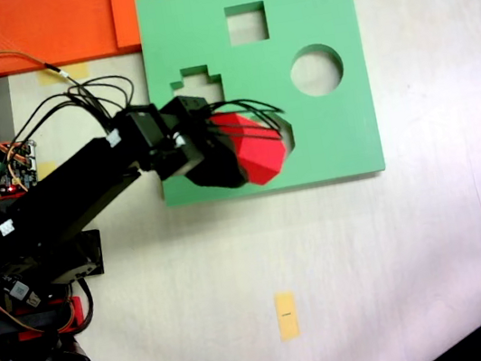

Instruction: Put the octagonal pillar block into the corresponding hole

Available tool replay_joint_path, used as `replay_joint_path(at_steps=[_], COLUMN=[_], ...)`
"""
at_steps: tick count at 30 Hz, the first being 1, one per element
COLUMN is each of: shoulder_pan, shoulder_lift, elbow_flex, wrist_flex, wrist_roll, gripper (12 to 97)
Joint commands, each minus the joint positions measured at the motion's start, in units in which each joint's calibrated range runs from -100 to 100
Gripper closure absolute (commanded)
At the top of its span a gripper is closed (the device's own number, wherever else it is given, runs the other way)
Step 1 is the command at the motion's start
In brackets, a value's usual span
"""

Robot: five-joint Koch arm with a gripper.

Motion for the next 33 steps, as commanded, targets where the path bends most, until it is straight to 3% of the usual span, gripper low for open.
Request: replay_joint_path(at_steps=[1,33], shoulder_pan=[0.3,1.3], shoulder_lift=[-2.7,7.5], elbow_flex=[4.2,4.1], wrist_flex=[-1.7,3.9], wrist_roll=[0.4,0.6], gripper=[70.3,70.2])
